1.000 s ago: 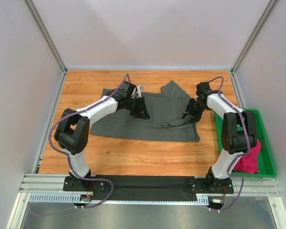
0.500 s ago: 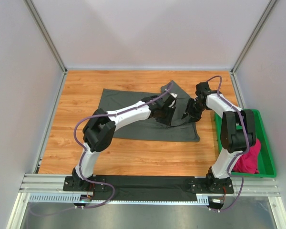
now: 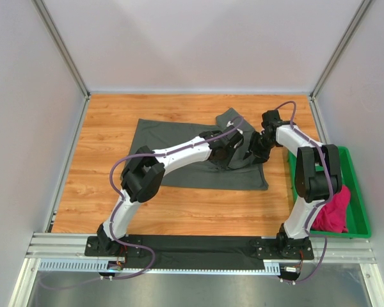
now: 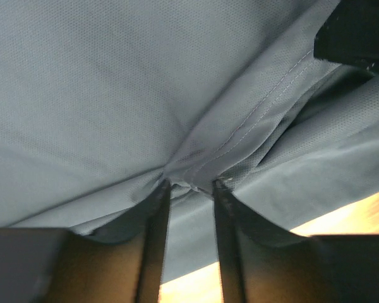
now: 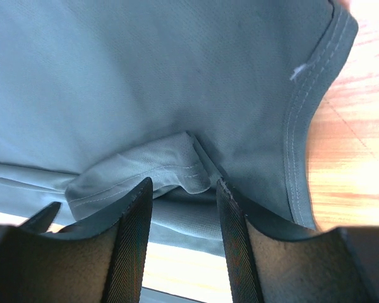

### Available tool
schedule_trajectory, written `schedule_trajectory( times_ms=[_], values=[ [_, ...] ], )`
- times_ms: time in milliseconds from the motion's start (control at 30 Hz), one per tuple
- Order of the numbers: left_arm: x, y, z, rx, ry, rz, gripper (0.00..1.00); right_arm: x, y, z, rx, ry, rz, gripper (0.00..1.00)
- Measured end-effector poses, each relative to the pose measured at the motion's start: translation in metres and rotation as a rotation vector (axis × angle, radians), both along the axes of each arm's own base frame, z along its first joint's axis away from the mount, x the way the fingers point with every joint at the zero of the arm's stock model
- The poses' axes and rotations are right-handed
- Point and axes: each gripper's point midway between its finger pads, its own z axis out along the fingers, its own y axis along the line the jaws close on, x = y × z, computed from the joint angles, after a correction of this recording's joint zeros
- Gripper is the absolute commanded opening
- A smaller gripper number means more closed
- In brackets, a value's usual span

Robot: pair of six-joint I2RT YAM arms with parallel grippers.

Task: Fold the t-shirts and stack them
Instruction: Fold the tshirt

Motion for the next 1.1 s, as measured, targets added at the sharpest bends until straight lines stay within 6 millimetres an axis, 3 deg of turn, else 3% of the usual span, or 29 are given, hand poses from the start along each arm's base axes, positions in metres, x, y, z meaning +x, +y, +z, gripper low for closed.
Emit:
schedule_trajectory(
  times_ms=[300, 633, 833, 1100],
  values=[
    [0.001, 0.004, -0.002, 0.025, 0.002, -0.007, 0.24, 0.007, 0.002, 0.001, 0.011, -0.010, 0.006, 0.36],
    [0.015, 0.014, 0.000, 0.016, 0.010, 0.027, 0.24, 0.007, 0.004, -0.003, 0.018, 0.002, 0.008, 0.45],
    [0.035, 0.028, -0.001, -0.005, 0.022, 0.075, 0.23, 0.009, 0.005, 0.001, 0.022, 0.001, -0.003, 0.47],
    [0.075, 0.062, -0.002, -0.007, 0.016, 0.178, 0.34, 0.020, 0.008, 0.034, 0.050, -0.085, -0.028, 0.47]
  ],
)
